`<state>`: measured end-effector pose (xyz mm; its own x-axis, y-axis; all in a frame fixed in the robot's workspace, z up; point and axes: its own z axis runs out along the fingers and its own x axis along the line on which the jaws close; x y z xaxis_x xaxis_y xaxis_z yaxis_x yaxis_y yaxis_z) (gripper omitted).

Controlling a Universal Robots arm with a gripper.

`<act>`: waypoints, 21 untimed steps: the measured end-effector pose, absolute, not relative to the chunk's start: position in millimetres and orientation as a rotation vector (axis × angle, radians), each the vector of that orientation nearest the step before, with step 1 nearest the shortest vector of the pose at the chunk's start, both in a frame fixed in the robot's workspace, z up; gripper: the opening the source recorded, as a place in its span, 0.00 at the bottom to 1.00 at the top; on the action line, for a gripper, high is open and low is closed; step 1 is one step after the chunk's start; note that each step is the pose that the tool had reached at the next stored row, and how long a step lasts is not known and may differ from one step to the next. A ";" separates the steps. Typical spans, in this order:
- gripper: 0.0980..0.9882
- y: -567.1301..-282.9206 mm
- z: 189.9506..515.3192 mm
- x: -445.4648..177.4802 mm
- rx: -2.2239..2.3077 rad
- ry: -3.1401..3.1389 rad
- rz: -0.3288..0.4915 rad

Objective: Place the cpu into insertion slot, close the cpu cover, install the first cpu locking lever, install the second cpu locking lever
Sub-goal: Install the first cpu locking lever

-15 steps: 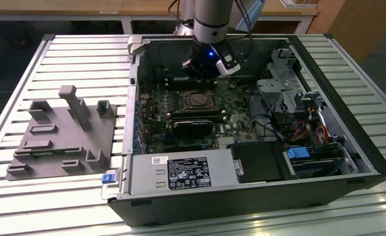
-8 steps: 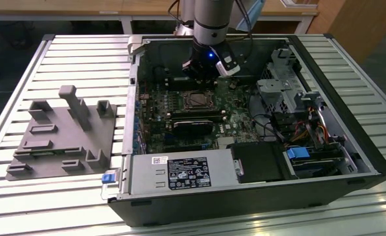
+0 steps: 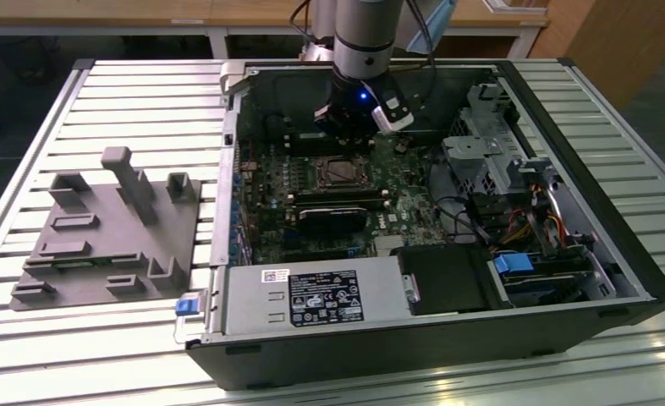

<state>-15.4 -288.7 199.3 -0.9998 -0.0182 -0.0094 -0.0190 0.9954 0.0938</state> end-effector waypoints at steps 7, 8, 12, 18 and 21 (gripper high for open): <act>0.01 -288.6 199.8 -15.4 -0.029 3.129 0.143; 0.01 -288.6 199.8 -15.4 -0.029 3.130 0.139; 0.01 -288.7 201.3 -15.4 -0.029 3.130 0.131; 0.01 -288.4 200.4 -15.4 -0.029 3.131 0.116; 0.01 -288.0 198.7 -15.5 -0.029 3.132 0.097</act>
<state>-15.5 -288.0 198.7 -0.9998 -0.0184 -0.0084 -0.0189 0.9979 0.0621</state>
